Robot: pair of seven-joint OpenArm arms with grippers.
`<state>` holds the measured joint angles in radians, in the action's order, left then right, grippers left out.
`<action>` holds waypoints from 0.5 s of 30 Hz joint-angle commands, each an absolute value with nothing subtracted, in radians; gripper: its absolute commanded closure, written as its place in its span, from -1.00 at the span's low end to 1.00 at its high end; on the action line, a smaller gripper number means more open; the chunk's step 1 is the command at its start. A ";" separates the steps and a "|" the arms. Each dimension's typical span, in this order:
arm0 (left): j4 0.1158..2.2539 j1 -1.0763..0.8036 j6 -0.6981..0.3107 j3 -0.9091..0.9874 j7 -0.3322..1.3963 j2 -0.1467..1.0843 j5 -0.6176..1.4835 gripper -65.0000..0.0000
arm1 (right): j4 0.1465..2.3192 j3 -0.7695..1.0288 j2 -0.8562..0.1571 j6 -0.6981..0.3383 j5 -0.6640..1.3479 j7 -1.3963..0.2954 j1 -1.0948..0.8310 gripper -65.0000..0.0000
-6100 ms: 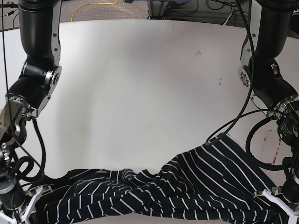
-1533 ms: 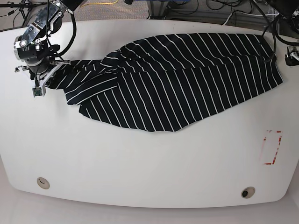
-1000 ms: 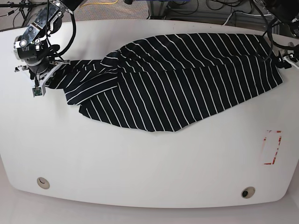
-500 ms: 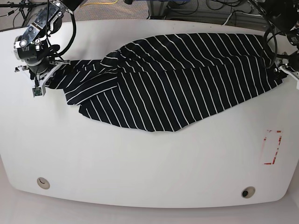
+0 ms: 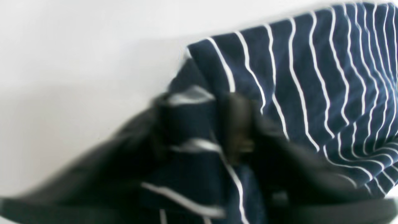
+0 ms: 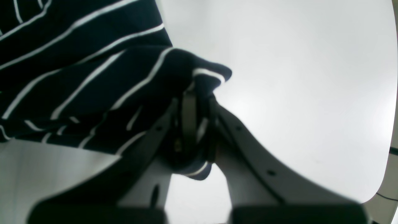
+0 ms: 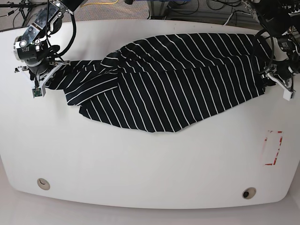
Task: Fold the T-shirt properly
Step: 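Release the shirt with the left gripper and regrasp its edge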
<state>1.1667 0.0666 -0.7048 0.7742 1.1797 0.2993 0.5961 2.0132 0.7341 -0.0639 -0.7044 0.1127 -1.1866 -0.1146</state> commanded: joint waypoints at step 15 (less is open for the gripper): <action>1.357 0.088 -0.698 0.753 1.247 0.306 0.535 0.82 | 2.031 0.737 -0.076 -0.698 0.120 -1.168 -0.101 1.00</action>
